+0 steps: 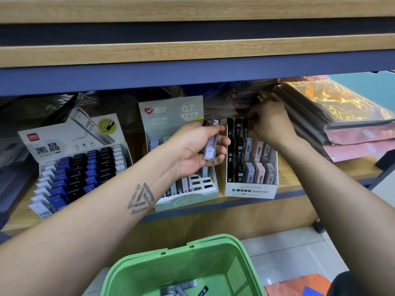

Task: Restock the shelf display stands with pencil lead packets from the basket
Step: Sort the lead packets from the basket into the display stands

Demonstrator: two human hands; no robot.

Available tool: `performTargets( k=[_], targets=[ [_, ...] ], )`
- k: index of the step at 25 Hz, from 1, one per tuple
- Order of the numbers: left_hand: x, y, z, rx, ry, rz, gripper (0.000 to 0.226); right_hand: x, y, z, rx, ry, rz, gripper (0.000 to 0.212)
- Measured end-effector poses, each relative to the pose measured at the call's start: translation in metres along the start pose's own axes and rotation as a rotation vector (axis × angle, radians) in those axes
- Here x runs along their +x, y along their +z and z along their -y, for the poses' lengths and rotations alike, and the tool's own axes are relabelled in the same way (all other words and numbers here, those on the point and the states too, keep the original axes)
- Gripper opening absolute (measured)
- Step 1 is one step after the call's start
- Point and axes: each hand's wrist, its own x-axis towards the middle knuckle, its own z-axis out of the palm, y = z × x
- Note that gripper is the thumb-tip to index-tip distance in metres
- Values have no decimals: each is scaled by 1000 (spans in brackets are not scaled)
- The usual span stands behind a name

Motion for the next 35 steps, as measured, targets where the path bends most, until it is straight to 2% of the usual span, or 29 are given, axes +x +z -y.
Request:
performTargets(
  k=[5,6,8,10,12,18,23,26,29,31,35],
  targets=[
    [-2,-2,1,-12,-31,39,23,-1,-1,-1,-153,-18,6,18],
    [-2,-2,1,-11,-27,40,24,-1,-8,5,-64,-7,-11,20],
    [-3,-1,1,-4,-18,51,24,-3,-26,19,400,106,41,19],
    [-4,-1,1,5,-14,71,23,-11,-39,35,917,228,296,19],
    [-7,0,2,18,-17,94,22,-18,-41,41,1049,233,453,21],
    [-18,-20,-7,-63,-2,48,26,-27,-49,42,1315,301,485,17],
    [-25,-44,-17,114,96,-88,21,-35,-57,57,1414,312,701,24],
    [-33,-55,-20,213,131,-100,22,-38,-56,81,1290,275,731,16],
    [-45,-67,-22,362,181,-80,25,-43,-44,111,1136,192,770,35],
    [-52,-77,-24,381,189,-95,25,-45,-38,130,1096,155,793,45],
    [-66,-111,-29,373,180,-227,20,-48,-26,164,1052,82,859,62]
  ],
)
